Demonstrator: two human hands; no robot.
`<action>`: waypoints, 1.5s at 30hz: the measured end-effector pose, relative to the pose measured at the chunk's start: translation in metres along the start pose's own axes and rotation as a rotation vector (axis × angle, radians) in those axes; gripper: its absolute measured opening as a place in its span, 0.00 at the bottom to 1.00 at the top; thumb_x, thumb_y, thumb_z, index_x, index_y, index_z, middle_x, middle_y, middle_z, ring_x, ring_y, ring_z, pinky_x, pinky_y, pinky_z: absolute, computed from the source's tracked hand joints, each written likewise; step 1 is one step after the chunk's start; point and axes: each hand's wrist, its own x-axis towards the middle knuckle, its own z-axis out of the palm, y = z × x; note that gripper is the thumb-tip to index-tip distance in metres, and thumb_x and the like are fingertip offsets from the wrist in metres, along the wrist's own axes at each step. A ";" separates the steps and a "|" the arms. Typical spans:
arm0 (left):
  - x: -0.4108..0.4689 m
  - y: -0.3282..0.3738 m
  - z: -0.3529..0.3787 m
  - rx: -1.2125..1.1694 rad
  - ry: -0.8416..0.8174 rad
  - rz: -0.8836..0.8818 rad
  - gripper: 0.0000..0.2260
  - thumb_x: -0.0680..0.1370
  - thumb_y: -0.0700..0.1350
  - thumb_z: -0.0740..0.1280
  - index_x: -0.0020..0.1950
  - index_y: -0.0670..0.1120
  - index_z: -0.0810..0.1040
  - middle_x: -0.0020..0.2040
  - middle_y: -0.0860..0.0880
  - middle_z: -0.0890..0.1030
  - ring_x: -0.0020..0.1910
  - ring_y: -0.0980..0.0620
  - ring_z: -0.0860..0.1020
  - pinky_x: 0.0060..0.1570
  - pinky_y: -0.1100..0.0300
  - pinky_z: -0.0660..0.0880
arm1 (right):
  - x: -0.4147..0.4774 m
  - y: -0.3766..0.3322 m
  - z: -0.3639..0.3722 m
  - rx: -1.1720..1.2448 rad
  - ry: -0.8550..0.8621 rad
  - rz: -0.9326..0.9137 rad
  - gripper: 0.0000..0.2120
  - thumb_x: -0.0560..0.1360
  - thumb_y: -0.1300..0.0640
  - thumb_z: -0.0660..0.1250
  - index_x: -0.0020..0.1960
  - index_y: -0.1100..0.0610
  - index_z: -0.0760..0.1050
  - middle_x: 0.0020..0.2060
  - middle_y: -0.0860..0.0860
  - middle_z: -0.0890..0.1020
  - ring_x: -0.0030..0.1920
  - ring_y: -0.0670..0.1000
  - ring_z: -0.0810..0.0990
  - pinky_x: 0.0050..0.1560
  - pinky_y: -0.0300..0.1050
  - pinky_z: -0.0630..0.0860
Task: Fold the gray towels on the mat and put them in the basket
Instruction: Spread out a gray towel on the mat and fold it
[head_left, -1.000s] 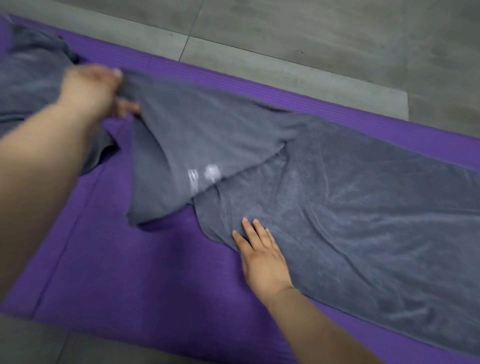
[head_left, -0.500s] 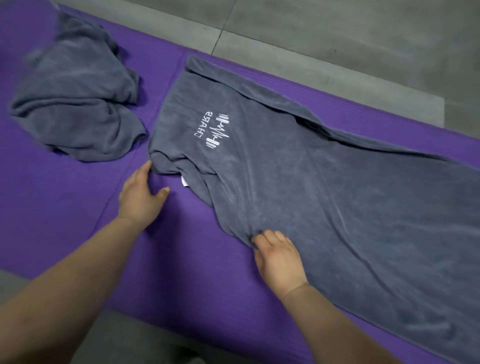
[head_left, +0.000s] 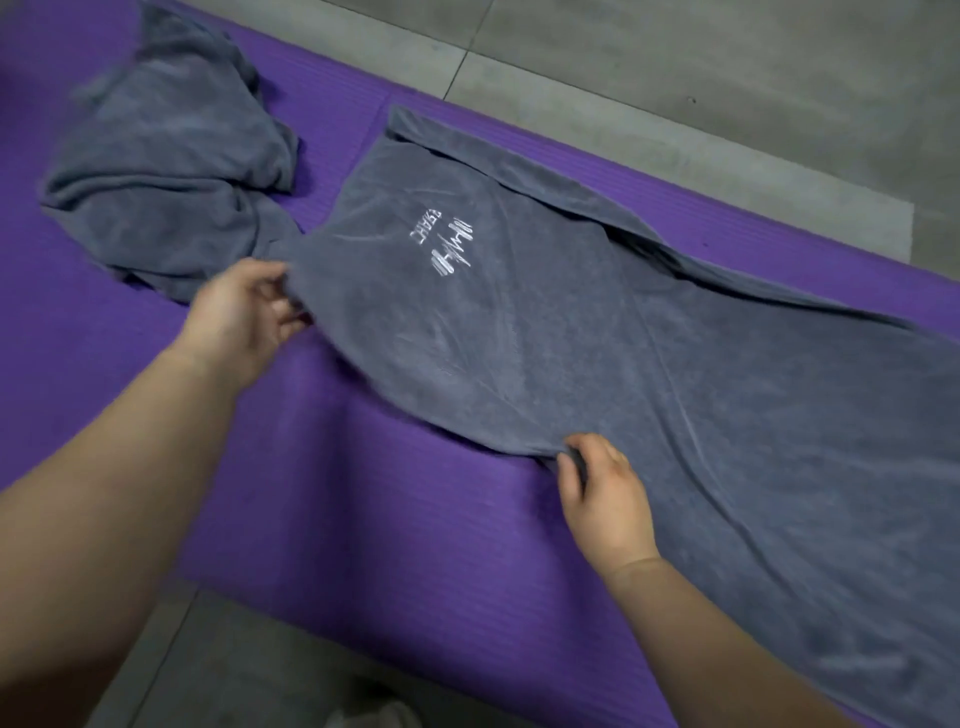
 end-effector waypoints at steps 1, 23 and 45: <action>0.001 0.003 -0.009 0.036 0.070 0.010 0.06 0.69 0.37 0.58 0.37 0.48 0.68 0.22 0.57 0.78 0.22 0.62 0.76 0.25 0.68 0.75 | -0.001 0.001 0.000 -0.016 0.003 -0.021 0.14 0.70 0.53 0.58 0.41 0.62 0.77 0.34 0.56 0.82 0.35 0.58 0.82 0.37 0.42 0.77; -0.006 -0.047 -0.055 0.922 0.494 -0.012 0.13 0.77 0.47 0.63 0.52 0.37 0.75 0.58 0.34 0.76 0.58 0.36 0.73 0.59 0.50 0.68 | -0.033 -0.003 0.016 -0.355 -0.234 -0.327 0.12 0.61 0.55 0.54 0.29 0.53 0.76 0.25 0.47 0.76 0.24 0.47 0.77 0.21 0.36 0.69; -0.002 -0.089 -0.006 1.512 0.076 0.309 0.44 0.60 0.68 0.39 0.74 0.51 0.55 0.77 0.45 0.51 0.76 0.47 0.48 0.72 0.47 0.41 | 0.144 0.035 -0.039 -0.440 -0.461 0.047 0.18 0.76 0.58 0.59 0.66 0.59 0.69 0.63 0.61 0.71 0.65 0.61 0.66 0.66 0.48 0.62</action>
